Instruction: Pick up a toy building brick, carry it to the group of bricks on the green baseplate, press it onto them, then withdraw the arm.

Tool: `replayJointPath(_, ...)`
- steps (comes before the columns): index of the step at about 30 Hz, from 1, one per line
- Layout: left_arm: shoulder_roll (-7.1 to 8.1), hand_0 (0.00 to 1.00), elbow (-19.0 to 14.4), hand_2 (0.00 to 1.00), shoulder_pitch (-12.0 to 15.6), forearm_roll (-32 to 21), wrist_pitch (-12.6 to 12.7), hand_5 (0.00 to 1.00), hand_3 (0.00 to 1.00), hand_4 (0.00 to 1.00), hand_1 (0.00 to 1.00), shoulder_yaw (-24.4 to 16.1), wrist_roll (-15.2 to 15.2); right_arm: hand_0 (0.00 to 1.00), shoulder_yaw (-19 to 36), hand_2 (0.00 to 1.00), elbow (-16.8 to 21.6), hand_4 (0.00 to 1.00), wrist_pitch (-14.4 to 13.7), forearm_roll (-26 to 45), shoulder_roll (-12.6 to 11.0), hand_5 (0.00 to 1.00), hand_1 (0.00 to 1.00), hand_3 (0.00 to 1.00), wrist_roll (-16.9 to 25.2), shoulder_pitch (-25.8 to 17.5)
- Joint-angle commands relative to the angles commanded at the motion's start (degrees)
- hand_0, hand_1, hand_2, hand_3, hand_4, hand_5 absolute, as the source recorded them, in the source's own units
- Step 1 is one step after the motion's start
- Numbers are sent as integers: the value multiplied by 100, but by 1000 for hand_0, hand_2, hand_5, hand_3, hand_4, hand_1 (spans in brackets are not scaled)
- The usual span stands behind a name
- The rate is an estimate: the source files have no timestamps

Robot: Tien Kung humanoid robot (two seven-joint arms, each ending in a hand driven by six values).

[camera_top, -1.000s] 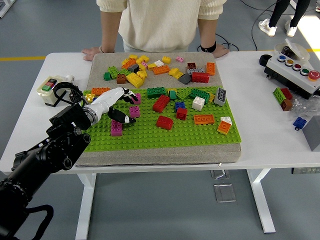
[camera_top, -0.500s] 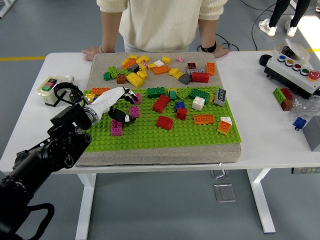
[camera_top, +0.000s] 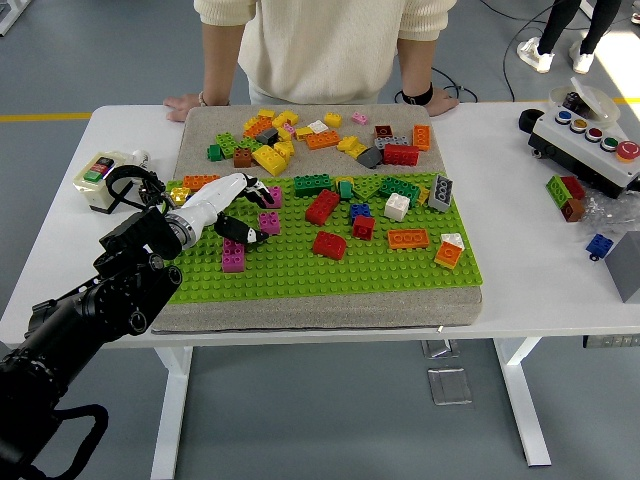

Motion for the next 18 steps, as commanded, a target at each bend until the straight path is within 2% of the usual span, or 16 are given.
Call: replayJointPath(18,0,745,40,590,5,-324,-10,14,580,886,695,147,-107,752,-23,724,0,910,6,-9,2,487,674,655,-5,-2)
